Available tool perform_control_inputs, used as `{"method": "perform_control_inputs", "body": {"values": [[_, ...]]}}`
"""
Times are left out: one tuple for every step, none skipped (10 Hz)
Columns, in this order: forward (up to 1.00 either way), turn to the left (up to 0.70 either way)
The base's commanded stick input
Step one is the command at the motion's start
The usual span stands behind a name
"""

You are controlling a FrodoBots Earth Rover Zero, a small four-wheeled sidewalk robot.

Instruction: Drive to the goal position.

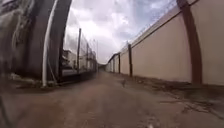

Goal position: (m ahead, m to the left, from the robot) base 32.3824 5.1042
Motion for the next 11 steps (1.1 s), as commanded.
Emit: {"method": "perform_control_inputs", "body": {"values": [[0.7, 0.0], [0.7, 0.04], [0.7, 0.14], [0.7, 0.2], [0.7, 0.04], [0.7, 0.0], [0.7, 0.0], [0.7, 0.0], [0.7, 0.0], [0.7, 0.0], [0.7, 0.0]]}}
